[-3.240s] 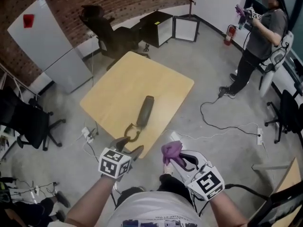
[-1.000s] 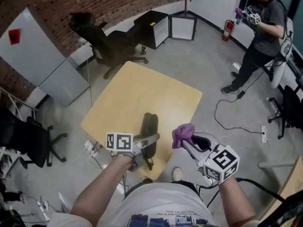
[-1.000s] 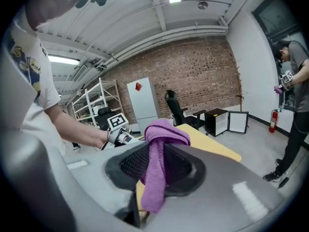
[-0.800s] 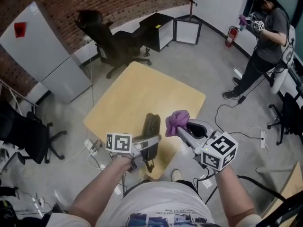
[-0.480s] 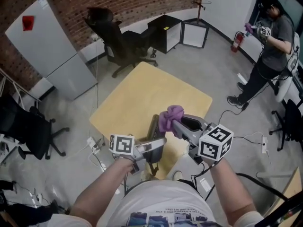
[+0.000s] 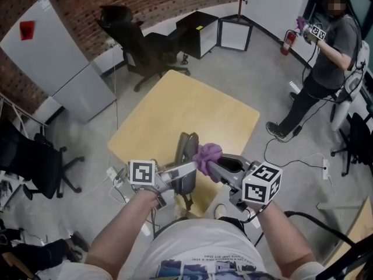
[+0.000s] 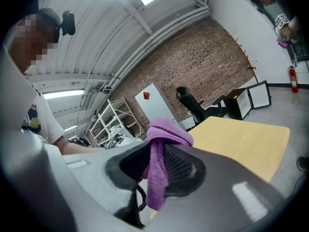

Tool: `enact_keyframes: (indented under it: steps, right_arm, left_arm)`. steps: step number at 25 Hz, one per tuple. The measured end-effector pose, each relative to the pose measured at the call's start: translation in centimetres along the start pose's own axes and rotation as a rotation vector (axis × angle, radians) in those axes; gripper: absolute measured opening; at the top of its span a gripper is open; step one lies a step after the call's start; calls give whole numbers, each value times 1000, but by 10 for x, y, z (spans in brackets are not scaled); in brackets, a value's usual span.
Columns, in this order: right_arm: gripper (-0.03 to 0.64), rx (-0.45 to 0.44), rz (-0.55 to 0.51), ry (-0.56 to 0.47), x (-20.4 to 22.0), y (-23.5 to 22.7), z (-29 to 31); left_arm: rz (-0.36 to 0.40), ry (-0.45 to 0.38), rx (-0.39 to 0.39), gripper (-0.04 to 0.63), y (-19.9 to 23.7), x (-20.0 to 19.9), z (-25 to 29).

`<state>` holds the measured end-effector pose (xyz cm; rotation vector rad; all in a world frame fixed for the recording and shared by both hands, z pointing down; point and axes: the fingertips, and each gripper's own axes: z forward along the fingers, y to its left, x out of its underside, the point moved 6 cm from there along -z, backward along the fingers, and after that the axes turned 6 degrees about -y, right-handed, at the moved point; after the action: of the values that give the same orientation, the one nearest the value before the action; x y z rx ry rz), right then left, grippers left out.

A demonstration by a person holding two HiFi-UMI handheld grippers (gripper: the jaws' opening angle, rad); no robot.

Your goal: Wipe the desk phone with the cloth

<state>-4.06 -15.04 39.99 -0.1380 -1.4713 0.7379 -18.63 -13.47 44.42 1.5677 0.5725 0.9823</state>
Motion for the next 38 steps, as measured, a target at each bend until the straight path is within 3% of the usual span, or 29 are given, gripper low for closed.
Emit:
enact_keyframes:
  steps: [2, 5, 8, 14, 25, 30, 34, 38]
  right_arm:
    - [92, -4, 21, 24, 11, 3, -3]
    - [92, -31, 36, 67, 25, 12, -11]
    - [92, -51, 4, 65, 19, 22, -18]
    - [92, -90, -70, -86, -22, 46, -17]
    - [92, -243, -77, 54, 30, 72, -25]
    - [92, -147, -81, 49, 32, 40, -36]
    - [92, -69, -96, -68, -15, 12, -35]
    - [92, -69, -107, -191, -62, 3, -20]
  left_arm:
    - [-15, -2, -3, 290, -2, -2, 2]
    - [19, 0, -88, 290, 6, -9, -5]
    - [-46, -35, -17, 290, 0, -12, 4]
    - [-58, -48, -14, 290, -2, -15, 6]
    - [-72, -82, 15, 290, -15, -15, 2]
    - [-62, -51, 39, 290, -23, -9, -11]
    - [-52, -7, 68, 290, -34, 3, -10]
    - [-56, 30, 72, 290, -41, 9, -7]
